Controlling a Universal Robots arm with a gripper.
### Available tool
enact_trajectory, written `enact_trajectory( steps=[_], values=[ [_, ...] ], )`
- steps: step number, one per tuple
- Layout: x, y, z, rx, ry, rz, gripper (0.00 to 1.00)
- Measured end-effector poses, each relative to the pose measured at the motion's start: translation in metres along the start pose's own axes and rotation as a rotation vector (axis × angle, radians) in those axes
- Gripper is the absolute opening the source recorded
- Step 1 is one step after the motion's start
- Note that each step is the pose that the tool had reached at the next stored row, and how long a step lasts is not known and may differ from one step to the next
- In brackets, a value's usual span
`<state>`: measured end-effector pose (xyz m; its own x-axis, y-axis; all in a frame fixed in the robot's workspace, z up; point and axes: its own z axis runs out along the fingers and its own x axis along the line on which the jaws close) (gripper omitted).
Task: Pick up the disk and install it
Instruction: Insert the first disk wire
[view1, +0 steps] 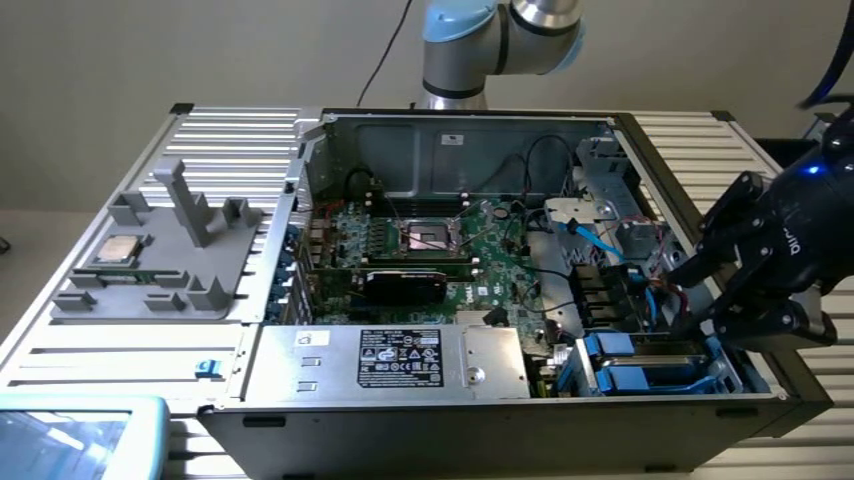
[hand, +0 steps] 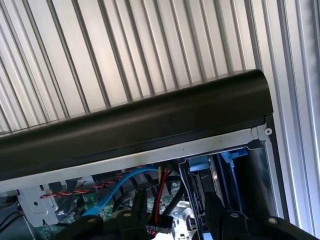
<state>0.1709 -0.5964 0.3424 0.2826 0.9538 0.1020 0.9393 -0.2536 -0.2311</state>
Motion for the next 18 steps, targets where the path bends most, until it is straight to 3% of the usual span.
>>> enact_trajectory(
  steps=[4,6,11,12,13,18],
  values=[
    [0.0004,-0.0003,0.0006,0.0346,-0.0076,0.012,0.58],
    [0.0003,-0.0001,0.0015,0.0445,-0.0099,0.016,0.58],
    [0.0001,0.0005,0.0041,0.0609,-0.0139,0.021,0.55],
    [0.0000,0.0005,0.0044,0.0641,-0.0148,0.022,0.48],
    [0.0000,0.0006,0.0048,0.0670,-0.0154,0.023,0.48],
    [0.0000,0.0007,0.0053,0.0756,-0.0173,0.024,0.48]
  ],
)
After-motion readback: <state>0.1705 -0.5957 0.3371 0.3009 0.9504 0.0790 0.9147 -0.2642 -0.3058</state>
